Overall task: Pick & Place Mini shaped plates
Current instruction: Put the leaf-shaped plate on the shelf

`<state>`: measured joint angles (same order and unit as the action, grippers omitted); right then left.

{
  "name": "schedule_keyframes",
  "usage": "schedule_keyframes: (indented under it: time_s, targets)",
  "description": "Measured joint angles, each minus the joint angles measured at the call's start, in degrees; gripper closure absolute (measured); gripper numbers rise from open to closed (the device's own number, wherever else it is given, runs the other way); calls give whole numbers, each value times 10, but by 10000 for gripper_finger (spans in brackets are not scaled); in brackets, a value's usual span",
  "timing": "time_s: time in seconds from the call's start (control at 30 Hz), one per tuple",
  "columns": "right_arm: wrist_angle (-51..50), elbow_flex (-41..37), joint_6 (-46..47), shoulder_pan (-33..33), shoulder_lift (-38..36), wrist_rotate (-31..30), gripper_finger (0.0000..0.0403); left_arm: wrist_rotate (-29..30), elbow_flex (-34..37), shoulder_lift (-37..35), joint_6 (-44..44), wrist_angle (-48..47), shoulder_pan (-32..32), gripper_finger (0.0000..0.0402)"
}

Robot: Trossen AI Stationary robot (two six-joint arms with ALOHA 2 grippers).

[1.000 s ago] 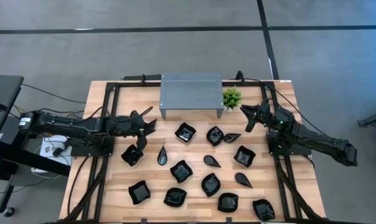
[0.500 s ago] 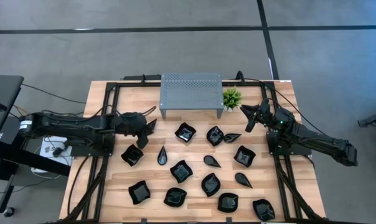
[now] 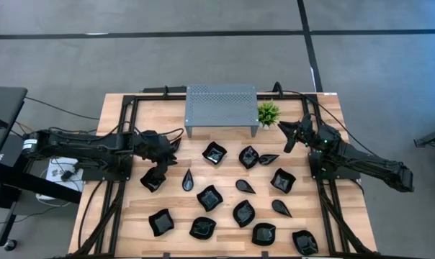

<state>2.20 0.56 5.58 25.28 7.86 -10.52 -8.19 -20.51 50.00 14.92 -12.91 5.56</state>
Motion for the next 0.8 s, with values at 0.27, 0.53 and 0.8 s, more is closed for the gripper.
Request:
schedule_keyframes:
  time_s: [0.27,0.53,0.8]
  targets:
    - [0,0,0,0,0,0,343,0,0,0,-43,39,-47,293]
    - [0,0,0,0,0,0,343,-2,0,0,-86,120,-153,293]
    - [0,0,0,0,0,0,343,-26,0,54,-72,289,-237,293]
